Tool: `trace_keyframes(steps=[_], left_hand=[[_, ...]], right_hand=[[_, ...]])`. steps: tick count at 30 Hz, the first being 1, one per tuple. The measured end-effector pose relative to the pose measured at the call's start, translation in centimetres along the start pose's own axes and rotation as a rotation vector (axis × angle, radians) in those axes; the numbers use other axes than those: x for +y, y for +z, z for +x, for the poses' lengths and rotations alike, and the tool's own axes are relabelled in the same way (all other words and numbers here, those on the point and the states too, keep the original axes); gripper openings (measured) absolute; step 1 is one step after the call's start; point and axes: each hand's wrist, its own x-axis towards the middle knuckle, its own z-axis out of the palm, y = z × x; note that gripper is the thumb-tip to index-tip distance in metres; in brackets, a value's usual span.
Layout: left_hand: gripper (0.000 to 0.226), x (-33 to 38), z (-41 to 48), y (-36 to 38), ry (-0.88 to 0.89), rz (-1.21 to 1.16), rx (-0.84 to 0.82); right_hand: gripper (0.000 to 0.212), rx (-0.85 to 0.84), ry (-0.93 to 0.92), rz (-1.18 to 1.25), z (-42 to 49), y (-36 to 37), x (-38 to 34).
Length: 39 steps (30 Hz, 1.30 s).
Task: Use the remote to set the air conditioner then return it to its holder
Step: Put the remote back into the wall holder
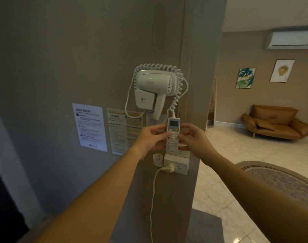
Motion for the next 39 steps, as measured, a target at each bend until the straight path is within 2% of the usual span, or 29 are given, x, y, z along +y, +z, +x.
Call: trace_keyframes(steps=[13, 17, 27, 39], left_hand=[[0.037, -4.8, 1.9, -6.2, -0.086, -0.005, 0.05], [0.042, -6.4, 3.3, -6.6, -0.096, 0.02, 0.087], [0.037, -9.9, 6.8, -6.5, -0.082, -0.013, 0.116], [0.037, -13.3, 8.8, -7.0, -0.098, 0.002, 0.178]], right_hand=[[0.037, -0.048, 0.009, -0.097, 4.6, 6.0, 5.3], [0.035, -0.02, -0.017, -0.204, 5.5, 6.9, 6.5], [0.036, 0.029, -0.03, -0.387, 7.4, 8.3, 9.8], [0.027, 0.056, -0.042, -0.482, 8.5, 9.9, 12.6]])
